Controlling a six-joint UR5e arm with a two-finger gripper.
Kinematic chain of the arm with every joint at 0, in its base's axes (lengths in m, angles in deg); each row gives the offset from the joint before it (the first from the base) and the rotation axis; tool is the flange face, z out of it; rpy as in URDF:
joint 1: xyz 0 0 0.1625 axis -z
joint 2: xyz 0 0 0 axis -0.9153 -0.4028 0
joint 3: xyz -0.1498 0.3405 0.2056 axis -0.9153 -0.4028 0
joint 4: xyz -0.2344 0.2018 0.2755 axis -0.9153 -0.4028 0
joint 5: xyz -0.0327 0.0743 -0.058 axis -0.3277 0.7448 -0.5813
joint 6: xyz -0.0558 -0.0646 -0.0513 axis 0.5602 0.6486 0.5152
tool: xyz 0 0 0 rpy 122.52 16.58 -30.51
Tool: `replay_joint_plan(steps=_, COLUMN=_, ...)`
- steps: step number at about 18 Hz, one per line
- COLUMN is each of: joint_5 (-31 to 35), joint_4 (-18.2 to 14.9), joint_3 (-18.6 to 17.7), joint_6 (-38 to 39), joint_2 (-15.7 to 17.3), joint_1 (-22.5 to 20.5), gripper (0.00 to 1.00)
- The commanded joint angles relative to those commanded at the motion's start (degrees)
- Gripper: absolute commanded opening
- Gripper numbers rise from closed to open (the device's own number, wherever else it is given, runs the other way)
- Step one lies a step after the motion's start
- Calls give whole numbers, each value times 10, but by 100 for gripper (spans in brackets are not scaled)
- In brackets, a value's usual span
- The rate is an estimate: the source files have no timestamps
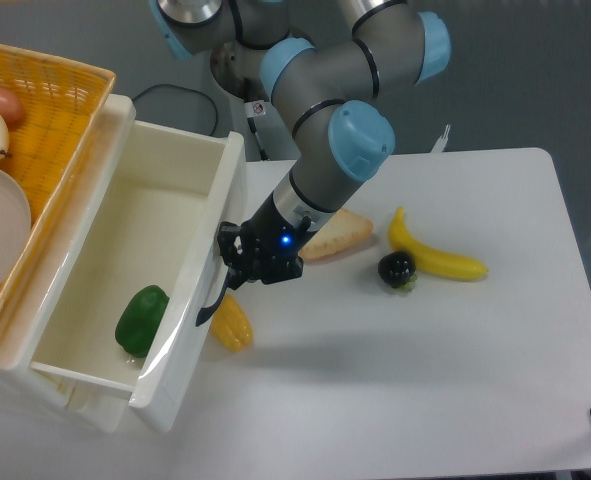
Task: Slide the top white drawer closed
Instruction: 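Push the drawer front with the gripper toward the drawer unit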
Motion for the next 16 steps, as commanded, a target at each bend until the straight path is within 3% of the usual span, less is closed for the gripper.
replay_joint_plan(steps=16, joint_5=-1, joint_4=1, joint_3=-11, joint_6=7, joint_2=15, joint_1=24, gripper=15)
